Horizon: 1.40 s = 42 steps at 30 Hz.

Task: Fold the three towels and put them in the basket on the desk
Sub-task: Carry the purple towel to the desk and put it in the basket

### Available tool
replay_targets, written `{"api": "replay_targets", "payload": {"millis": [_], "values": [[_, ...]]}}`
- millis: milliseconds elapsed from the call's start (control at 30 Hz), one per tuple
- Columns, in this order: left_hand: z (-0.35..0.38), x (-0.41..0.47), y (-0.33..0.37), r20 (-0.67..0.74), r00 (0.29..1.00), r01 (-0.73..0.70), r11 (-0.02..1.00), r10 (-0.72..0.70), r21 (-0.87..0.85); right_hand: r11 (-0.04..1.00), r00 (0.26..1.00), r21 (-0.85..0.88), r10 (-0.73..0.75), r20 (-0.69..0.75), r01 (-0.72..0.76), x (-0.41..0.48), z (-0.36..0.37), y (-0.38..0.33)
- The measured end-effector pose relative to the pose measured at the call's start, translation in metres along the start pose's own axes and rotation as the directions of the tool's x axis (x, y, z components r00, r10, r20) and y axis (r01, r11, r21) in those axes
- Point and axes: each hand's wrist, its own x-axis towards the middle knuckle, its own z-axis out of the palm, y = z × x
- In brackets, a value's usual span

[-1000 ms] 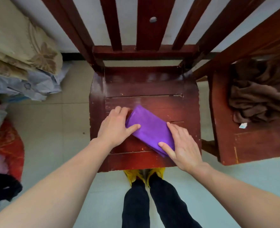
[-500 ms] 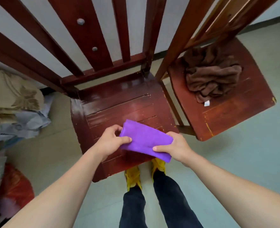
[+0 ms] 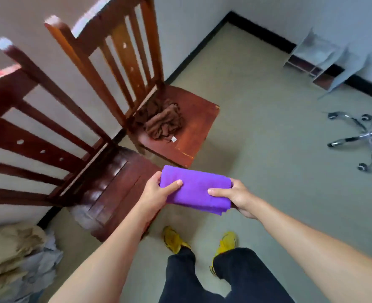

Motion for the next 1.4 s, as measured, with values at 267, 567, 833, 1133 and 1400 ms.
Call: {"api": "replay_targets", "payload": {"millis": [267, 567, 833, 1133, 1400], "values": [[0.19, -0.048, 0.071, 0.303, 0.948, -0.17, 0.961, 0.099, 0.218, 0.93, 0.977, 0.358, -0.011, -0.215, 0.089, -0.115, -0.159, 0.067], [0.474, -0.126, 0.106, 0.625, 0.781, -0.256, 0.904, -0.015, 0.341, 0.852, 0.862, 0.443, -0.02, -0.506, 0.28, -0.274, -0.376, 0.186], [0.706, -0.176, 0.157, 0.803, 0.578, -0.411, 0.8, -0.143, 0.438, 0.744, 0.652, 0.489, 0.095, -0.752, 0.455, -0.361, -0.55, 0.261], [1.005, -0.227, 0.195, 0.908, 0.335, -0.597, 0.689, -0.251, 0.411, 0.628, 0.432, 0.513, 0.294, -0.853, 0.585, -0.439, -0.765, 0.342], [1.228, -0.332, 0.193, 0.923, 0.054, -0.804, 0.531, -0.381, 0.267, 0.616, 0.175, 0.426, 0.425, -0.888, 0.663, -0.544, -0.879, 0.427]]}}
